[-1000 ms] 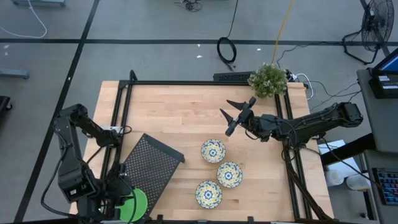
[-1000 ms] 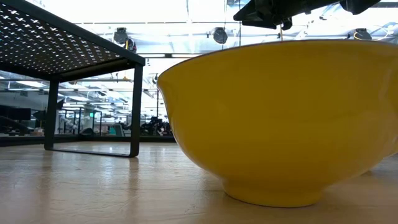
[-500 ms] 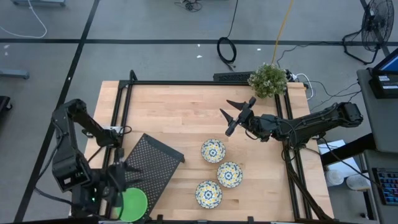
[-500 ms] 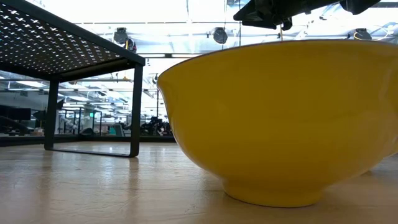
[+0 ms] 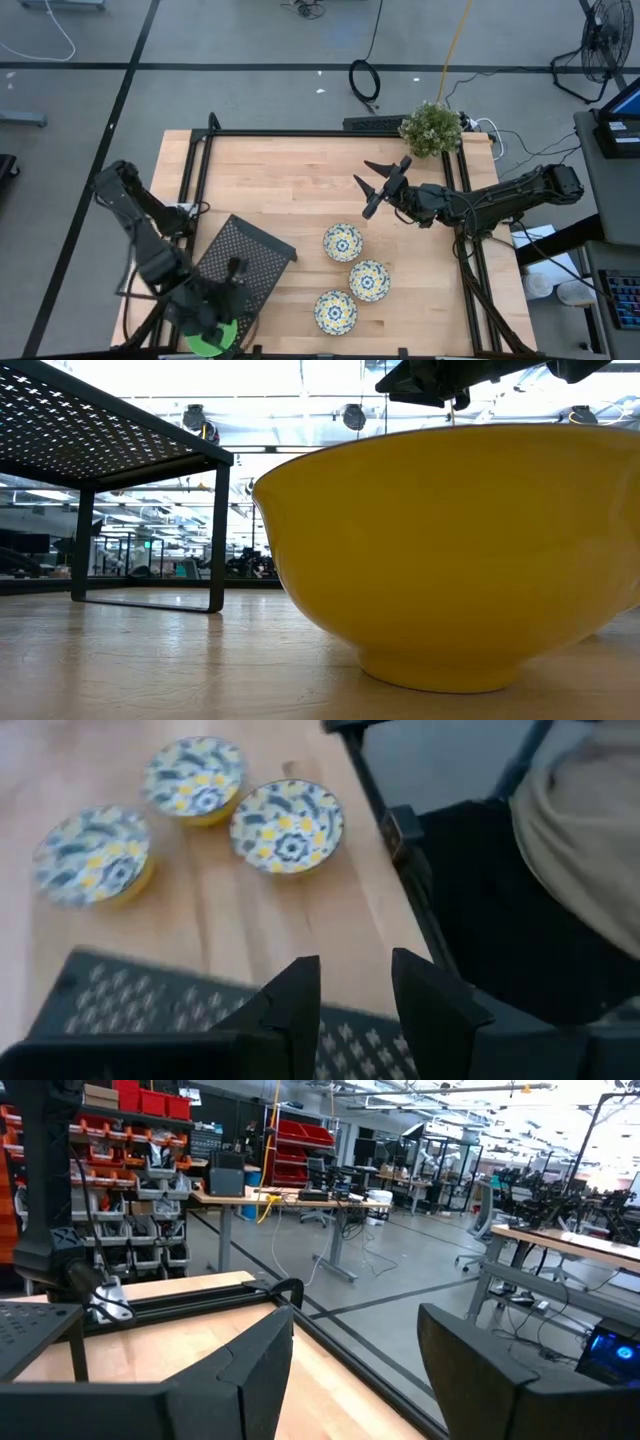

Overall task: Pick & Place Mini bowls
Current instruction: Put the middle yellow patterned bowl on the shelf

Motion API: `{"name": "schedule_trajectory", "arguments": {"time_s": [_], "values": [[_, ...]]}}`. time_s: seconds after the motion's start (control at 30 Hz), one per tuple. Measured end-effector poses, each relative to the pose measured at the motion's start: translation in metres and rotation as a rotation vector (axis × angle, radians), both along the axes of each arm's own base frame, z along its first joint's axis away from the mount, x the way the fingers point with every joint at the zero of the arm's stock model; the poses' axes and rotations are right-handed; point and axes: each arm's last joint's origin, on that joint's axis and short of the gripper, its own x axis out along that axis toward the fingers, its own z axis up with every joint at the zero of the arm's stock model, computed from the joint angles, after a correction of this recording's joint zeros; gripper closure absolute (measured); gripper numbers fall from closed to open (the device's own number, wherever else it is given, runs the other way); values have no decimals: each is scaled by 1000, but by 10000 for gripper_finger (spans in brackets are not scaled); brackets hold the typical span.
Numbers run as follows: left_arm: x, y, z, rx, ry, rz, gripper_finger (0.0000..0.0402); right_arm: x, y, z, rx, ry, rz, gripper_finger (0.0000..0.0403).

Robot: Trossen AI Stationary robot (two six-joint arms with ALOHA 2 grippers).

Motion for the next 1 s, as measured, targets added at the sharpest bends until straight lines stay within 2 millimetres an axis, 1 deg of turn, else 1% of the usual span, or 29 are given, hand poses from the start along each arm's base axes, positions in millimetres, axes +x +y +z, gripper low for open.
{"name": "schedule_trajectory", "arguments": {"time_s": [0.1,0.2,0.27,0.33,0.4,0.47,0.6,0.67,0.73,0.8,0.9,1.0], "values": [[14,10,-9,37,-26,-15,270,0,0,-1,22,-5,3,197],[22,27,-16,92,-18,5,270,0,1,-4,46,4,10,197],[25,41,-14,99,-51,15,270,1,3,-5,45,14,43,197],[27,57,-10,62,-101,6,270,2,5,-5,44,32,86,197],[25,75,-11,24,-136,1,270,3,9,-4,57,74,109,197],[21,94,-12,-4,-197,11,270,5,12,-1,89,136,116,197],[4,131,-16,-51,-358,103,270,4,19,1,169,239,123,197],[-5,147,-21,-74,-433,152,270,2,24,1,198,261,132,197],[-15,159,-21,-104,-521,185,270,0,32,0,205,292,165,197],[-24,168,-20,-121,-605,211,270,-1,42,-1,217,316,268,197],[-35,176,-20,-127,-692,242,270,-4,64,-3,248,359,500,197],[-41,181,-21,-125,-728,259,270,-5,90,-14,235,432,625,197]]}}
